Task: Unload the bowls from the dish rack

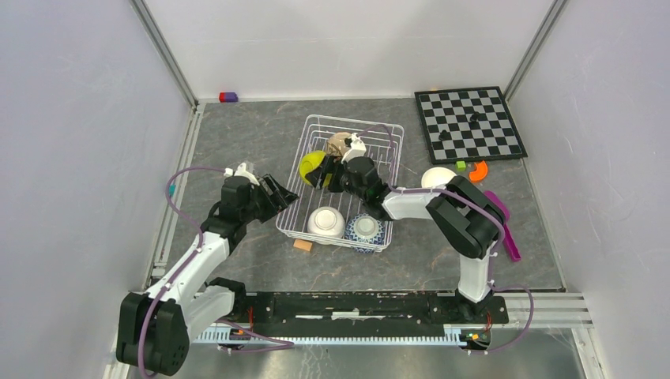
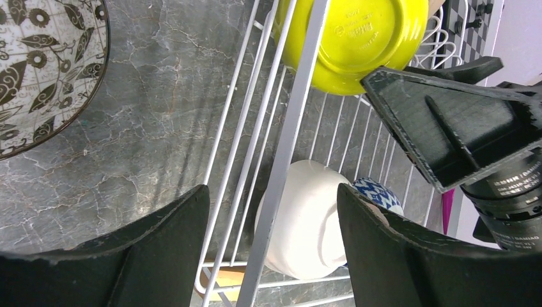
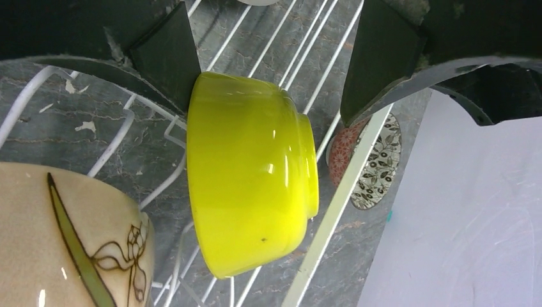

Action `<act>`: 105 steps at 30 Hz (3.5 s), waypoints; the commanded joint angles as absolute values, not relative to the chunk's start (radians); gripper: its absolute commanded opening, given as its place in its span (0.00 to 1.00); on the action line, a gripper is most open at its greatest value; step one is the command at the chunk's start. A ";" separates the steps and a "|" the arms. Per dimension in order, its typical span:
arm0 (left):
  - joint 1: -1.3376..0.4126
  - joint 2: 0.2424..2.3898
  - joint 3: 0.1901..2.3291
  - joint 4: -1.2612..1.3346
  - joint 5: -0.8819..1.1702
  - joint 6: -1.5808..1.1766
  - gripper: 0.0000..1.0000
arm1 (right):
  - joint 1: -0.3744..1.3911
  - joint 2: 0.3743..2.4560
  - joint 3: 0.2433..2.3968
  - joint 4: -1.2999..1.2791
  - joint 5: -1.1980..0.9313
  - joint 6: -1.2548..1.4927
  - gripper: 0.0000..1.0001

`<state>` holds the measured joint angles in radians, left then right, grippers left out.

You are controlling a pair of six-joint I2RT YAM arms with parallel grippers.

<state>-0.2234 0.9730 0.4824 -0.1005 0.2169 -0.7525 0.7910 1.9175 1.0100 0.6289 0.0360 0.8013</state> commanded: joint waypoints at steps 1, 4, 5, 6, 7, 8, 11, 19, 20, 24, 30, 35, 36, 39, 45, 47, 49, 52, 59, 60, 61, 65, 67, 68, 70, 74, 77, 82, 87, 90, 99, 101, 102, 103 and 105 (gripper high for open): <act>-0.227 0.957 0.477 -0.061 0.234 -0.713 0.79 | 0.795 1.844 1.007 0.720 0.003 0.743 0.80; -0.227 0.956 0.478 -0.061 0.232 -0.715 0.79 | 0.791 1.854 1.004 0.760 -0.031 0.738 0.68; -0.227 0.955 0.479 -0.061 0.232 -0.714 0.79 | 0.789 1.862 1.006 0.775 -0.046 0.740 0.63; -0.227 0.954 0.477 -0.061 0.231 -0.713 0.79 | 0.787 1.870 1.012 0.784 -0.064 0.744 0.59; -0.227 0.949 0.476 -0.064 0.230 -0.713 0.79 | 0.785 1.882 1.023 0.784 -0.079 0.747 0.54; -0.227 0.946 0.474 -0.065 0.228 -0.714 0.79 | 0.784 1.894 1.034 0.780 -0.100 0.746 0.52; -0.227 0.932 0.473 -0.071 0.219 -0.718 0.79 | 0.781 1.922 1.076 0.769 -0.167 0.748 0.32; -0.227 0.833 0.468 -0.120 0.123 -0.734 0.87 | 0.779 1.848 1.081 0.768 -0.244 0.668 0.06; -0.227 0.817 0.466 -0.129 0.096 -0.738 0.88 | 0.778 1.830 1.081 0.754 -0.249 0.646 0.06; -0.226 0.748 0.456 -0.168 0.006 -0.754 0.91 | 0.780 1.735 1.075 0.671 -0.258 0.544 0.06; -0.227 0.684 0.439 -0.184 -0.036 -0.764 0.92 | 0.779 1.600 1.061 0.461 -0.256 0.341 0.09; -0.226 0.695 0.447 -0.204 -0.023 -0.746 0.92 | 0.779 1.483 1.020 0.275 -0.145 0.172 0.11; -0.226 0.697 0.451 -0.214 -0.025 -0.740 0.92 | 0.779 1.459 1.012 0.239 -0.107 0.143 0.12; -0.227 0.695 0.450 -0.222 -0.025 -0.738 0.92 | 0.779 1.378 0.976 0.145 -0.011 0.075 0.12; -0.227 0.699 0.448 -0.210 -0.006 -0.746 0.92 | 0.778 1.177 0.822 0.096 0.192 0.035 0.11; -0.226 0.707 0.452 -0.208 -0.005 -0.748 0.92 | 0.779 1.111 0.764 0.090 0.246 0.046 0.10; -0.227 0.715 0.457 -0.206 -0.005 -0.750 0.92 | 0.779 1.049 0.711 0.086 0.295 0.060 0.09; -0.227 0.723 0.463 -0.208 0.031 -0.754 0.92 | 0.778 0.965 0.639 0.073 0.365 0.087 0.09; -0.227 0.737 0.472 -0.210 0.052 -0.770 0.91 | 0.779 0.825 0.519 -0.098 0.589 0.301 0.00; -0.227 0.741 0.474 -0.212 0.066 -0.775 0.91 | 0.777 0.808 0.505 -0.150 0.608 0.371 0.00; -0.227 0.742 0.475 -0.210 0.078 -0.778 0.91 | 0.779 0.794 0.488 -0.186 0.608 0.414 0.00; -0.228 0.744 0.477 -0.212 0.095 -0.779 0.91 | 0.779 0.740 0.423 -0.317 0.578 0.578 0.00; -0.228 0.741 0.476 -0.213 0.097 -0.780 0.91 | 0.779 0.723 0.388 -0.342 0.568 0.637 0.00; -0.227 0.741 0.477 -0.212 0.097 -0.781 0.91 | 0.778 0.721 0.369 -0.341 0.560 0.654 0.00; -0.227 0.740 0.479 -0.211 0.098 -0.781 0.91 | 0.779 0.727 0.344 -0.329 0.545 0.662 0.00; -0.227 0.733 0.475 -0.215 0.098 -0.774 0.91 | 0.778 0.784 0.347 -0.330 0.556 0.653 0.00; -0.227 0.724 0.469 -0.220 0.094 -0.772 0.91 | 0.778 0.861 0.367 -0.343 0.570 0.646 0.01; -0.227 0.701 0.466 -0.224 0.084 -0.772 0.91 | 0.778 0.996 0.401 -0.373 0.586 0.650 0.00; -0.227 0.691 0.473 -0.225 0.090 -0.773 0.91 | 0.777 1.031 0.418 -0.379 0.617 0.652 0.02; -0.228 0.689 0.479 -0.240 0.090 -0.769 0.91 | 0.778 1.013 0.436 -0.377 0.631 0.624 0.09; -0.227 0.649 0.532 -0.336 0.085 -0.751 0.92 | 0.778 0.969 0.566 -0.437 0.764 0.496 0.80; -0.227 0.636 0.548 -0.350 0.078 -0.748 0.92 | 0.777 0.954 0.587 -0.434 0.758 0.458 0.81; -0.228 0.632 0.558 -0.354 0.078 -0.748 0.92 | 0.777 0.945 0.595 -0.426 0.747 0.429 0.82; -0.227 0.632 0.572 -0.359 0.080 -0.747 0.93 | 0.778 0.930 0.600 -0.412 0.729 0.400 0.82; -0.227 0.638 0.602 -0.360 0.085 -0.749 0.93 | 0.778 0.894 0.597 -0.378 0.694 0.346 0.82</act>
